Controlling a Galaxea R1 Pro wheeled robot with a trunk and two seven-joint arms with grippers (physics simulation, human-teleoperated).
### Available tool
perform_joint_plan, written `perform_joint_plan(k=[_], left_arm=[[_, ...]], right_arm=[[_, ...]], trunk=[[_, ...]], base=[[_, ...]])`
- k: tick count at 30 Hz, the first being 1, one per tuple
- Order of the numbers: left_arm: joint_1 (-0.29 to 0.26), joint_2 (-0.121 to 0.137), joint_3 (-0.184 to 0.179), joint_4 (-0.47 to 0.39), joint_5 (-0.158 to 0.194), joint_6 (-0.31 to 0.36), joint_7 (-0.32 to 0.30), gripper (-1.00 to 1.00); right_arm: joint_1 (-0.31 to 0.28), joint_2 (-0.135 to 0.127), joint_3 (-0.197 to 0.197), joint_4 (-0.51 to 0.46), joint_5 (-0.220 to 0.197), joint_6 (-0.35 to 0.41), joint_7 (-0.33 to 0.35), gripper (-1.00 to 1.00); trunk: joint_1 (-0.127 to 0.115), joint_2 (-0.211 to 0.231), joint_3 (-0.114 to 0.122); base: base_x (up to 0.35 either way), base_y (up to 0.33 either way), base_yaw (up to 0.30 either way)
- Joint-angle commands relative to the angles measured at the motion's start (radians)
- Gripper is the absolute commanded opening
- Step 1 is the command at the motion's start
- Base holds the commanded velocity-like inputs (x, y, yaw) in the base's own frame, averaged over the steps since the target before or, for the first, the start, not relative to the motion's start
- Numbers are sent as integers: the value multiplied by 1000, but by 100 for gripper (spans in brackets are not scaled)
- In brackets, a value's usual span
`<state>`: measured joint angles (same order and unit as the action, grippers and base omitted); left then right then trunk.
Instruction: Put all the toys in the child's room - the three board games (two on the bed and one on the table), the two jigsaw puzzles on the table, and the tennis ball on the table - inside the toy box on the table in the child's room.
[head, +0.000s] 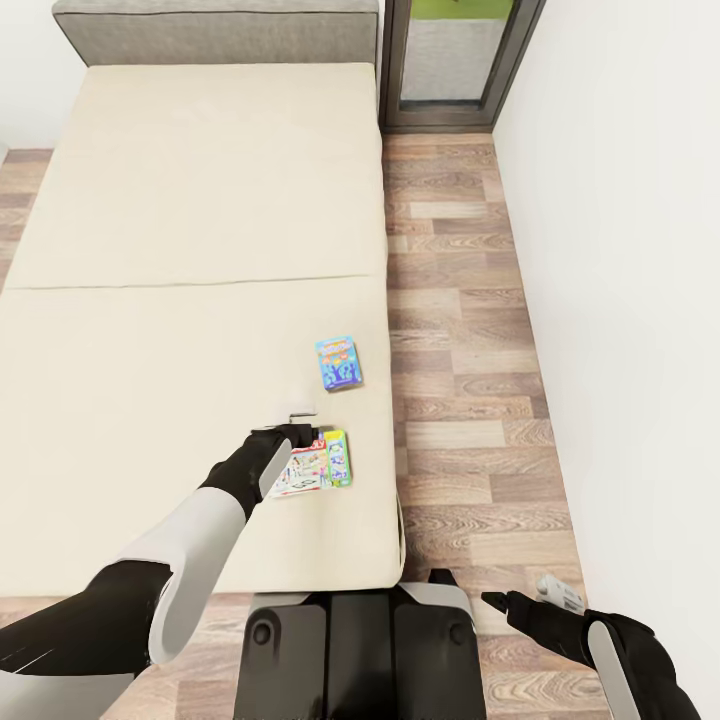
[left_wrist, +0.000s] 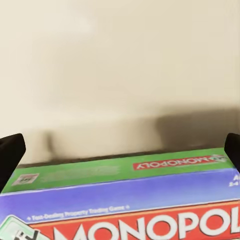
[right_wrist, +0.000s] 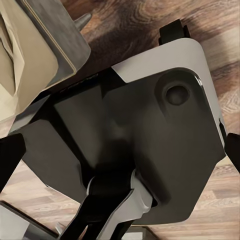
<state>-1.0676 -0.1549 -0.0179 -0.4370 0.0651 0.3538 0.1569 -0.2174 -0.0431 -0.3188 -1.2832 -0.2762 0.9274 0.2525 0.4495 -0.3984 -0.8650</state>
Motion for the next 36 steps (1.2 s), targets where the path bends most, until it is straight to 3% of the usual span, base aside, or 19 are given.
perform_joint_plan(k=[1,18,36], left_arm=[[0,0,-2,-2,7,5,6,100],[0,0,-2,-6,7,5,6,100],[0,0,-2,-9,7,5,6,100]], right_arm=[[0,0,-2,-1,8,5,10,100],[0,0,-2,-1,9,4,10,100],[0,0,-2,-1,9,4,10,100]], trunk=[[1,-2,-2],[1,-2,-4],[1,-2,-4]], base=[[0,0,0],[-5,0,0],[-132,0,0]])
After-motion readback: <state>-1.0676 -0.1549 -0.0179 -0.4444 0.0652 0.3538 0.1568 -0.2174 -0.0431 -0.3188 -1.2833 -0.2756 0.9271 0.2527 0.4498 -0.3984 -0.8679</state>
